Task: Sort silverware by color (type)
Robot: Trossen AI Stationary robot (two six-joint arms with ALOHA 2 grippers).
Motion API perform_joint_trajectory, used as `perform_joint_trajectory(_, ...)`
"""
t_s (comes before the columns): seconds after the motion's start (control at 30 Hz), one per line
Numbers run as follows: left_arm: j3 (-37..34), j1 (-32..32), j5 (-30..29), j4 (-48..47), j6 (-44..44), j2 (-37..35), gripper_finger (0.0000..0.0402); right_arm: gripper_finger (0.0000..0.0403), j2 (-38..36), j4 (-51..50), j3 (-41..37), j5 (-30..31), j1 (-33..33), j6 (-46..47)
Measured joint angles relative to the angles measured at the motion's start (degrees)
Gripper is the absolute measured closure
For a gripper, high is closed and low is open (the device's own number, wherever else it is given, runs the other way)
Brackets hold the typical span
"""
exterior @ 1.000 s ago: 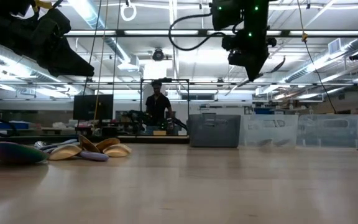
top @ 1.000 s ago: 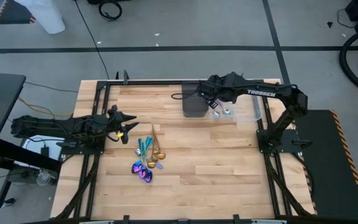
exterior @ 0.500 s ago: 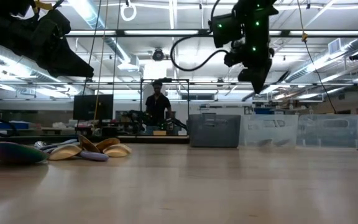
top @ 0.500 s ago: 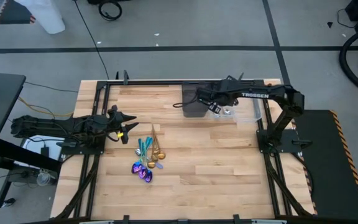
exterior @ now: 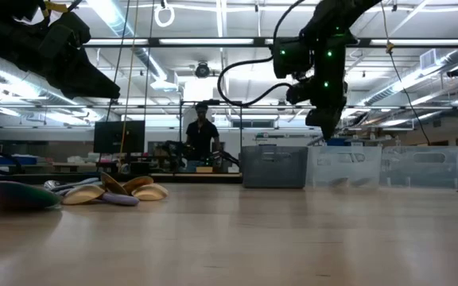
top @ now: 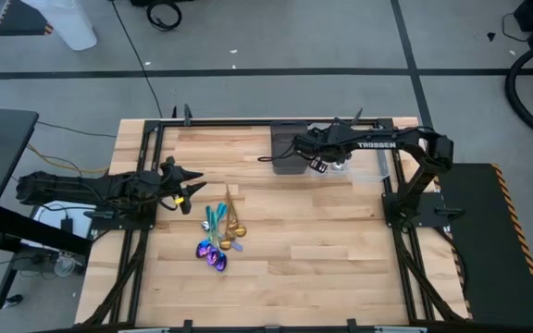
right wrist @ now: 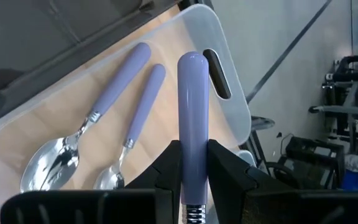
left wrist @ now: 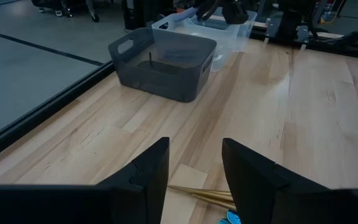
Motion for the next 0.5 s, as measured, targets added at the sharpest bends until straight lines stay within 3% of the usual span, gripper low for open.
perform_joint_trajectory(0.5,0.0,0.0,0.0,0.0,0.0,0.0,0.0246,0.0331,-0.1,14.8,-9.6,-3.7,-4.7,-3.8)
